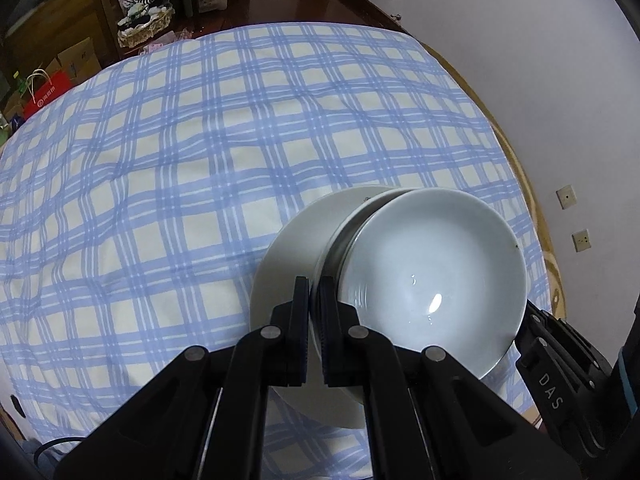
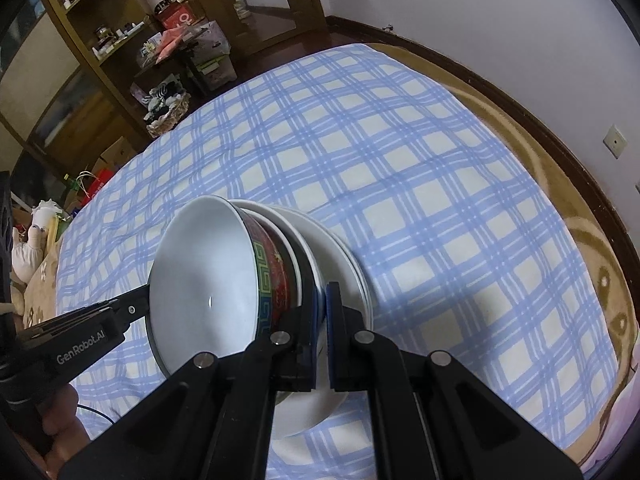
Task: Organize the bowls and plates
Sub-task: 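Lift and carry the nested bowl stack with both grippers toward the cherry plates, then lower the nested bowl stack onto the cherry plate stack with both grippers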
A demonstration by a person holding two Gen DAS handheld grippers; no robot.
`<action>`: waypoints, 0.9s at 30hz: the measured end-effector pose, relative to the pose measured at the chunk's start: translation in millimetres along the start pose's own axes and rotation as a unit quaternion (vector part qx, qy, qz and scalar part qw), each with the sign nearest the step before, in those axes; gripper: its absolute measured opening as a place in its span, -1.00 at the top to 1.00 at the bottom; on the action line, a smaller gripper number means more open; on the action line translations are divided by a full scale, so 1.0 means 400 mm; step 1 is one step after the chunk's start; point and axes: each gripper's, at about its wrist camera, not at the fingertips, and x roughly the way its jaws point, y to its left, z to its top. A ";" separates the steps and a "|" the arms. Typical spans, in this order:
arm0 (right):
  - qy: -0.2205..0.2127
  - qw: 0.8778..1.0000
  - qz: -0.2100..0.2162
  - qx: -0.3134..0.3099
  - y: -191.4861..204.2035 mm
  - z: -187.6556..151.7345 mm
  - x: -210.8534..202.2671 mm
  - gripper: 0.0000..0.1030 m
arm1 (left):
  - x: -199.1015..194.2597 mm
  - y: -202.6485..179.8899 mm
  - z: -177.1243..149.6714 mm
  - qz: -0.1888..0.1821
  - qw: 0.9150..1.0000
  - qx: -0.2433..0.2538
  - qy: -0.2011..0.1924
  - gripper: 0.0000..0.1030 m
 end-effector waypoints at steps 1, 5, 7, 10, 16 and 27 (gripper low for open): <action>0.001 1.000 0.003 0.003 -0.001 0.001 0.000 0.89 | 0.001 0.000 0.002 0.001 1.000 -0.001 0.002 0.94; 0.002 1.000 0.010 0.010 -0.005 0.003 0.002 0.88 | 0.002 -0.002 0.006 0.003 1.000 0.002 0.002 0.94; 0.002 1.000 0.014 0.015 -0.011 0.001 0.003 0.88 | 0.002 0.000 0.006 0.003 1.000 0.003 0.002 0.94; -0.001 1.000 0.016 0.014 -0.012 0.002 0.004 0.88 | 0.009 -0.004 0.011 0.001 1.000 -0.001 0.003 0.93; -0.003 1.000 0.023 0.020 -0.014 0.006 0.006 0.87 | 0.007 0.002 0.008 -0.003 1.000 0.000 0.003 0.94; -0.005 0.999 0.031 0.020 -0.012 0.011 0.008 0.87 | 0.007 0.003 0.009 0.004 1.000 0.004 0.004 0.94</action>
